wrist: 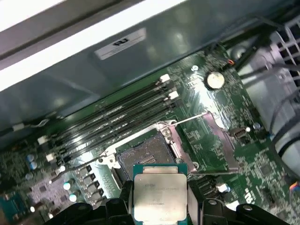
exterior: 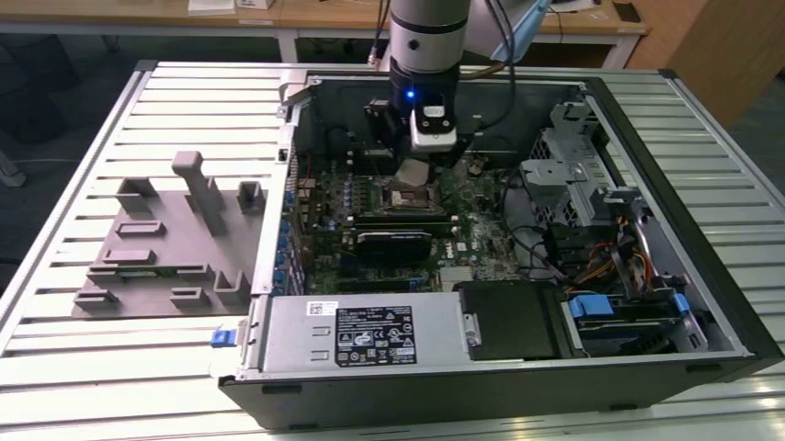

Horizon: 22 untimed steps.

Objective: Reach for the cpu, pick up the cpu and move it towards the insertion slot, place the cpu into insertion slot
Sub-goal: 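Place the cpu into insertion slot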

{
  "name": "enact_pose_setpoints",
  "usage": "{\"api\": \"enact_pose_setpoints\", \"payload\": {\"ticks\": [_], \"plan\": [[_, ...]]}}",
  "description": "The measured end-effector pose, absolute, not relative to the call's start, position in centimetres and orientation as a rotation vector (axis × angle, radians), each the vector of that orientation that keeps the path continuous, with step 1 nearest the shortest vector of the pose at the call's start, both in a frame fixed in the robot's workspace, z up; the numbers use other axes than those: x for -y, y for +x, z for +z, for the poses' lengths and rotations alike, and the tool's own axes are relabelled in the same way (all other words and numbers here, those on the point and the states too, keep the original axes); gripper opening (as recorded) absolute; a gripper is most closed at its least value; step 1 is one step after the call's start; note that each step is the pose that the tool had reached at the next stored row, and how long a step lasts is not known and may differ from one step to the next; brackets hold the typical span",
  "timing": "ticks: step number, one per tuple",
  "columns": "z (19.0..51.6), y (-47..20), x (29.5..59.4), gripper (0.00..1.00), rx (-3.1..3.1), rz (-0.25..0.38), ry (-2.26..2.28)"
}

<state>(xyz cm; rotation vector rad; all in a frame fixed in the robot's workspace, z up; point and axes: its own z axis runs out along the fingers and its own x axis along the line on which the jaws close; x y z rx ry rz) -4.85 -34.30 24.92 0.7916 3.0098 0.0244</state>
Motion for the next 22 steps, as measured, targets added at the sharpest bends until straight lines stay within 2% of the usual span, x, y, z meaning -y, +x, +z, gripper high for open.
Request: {"api": "enact_pose_setpoints", "payload": {"ticks": [22], "plan": [[24.86,-4.85,34.3,0.54,-2.795,0.015,1.362]]}}
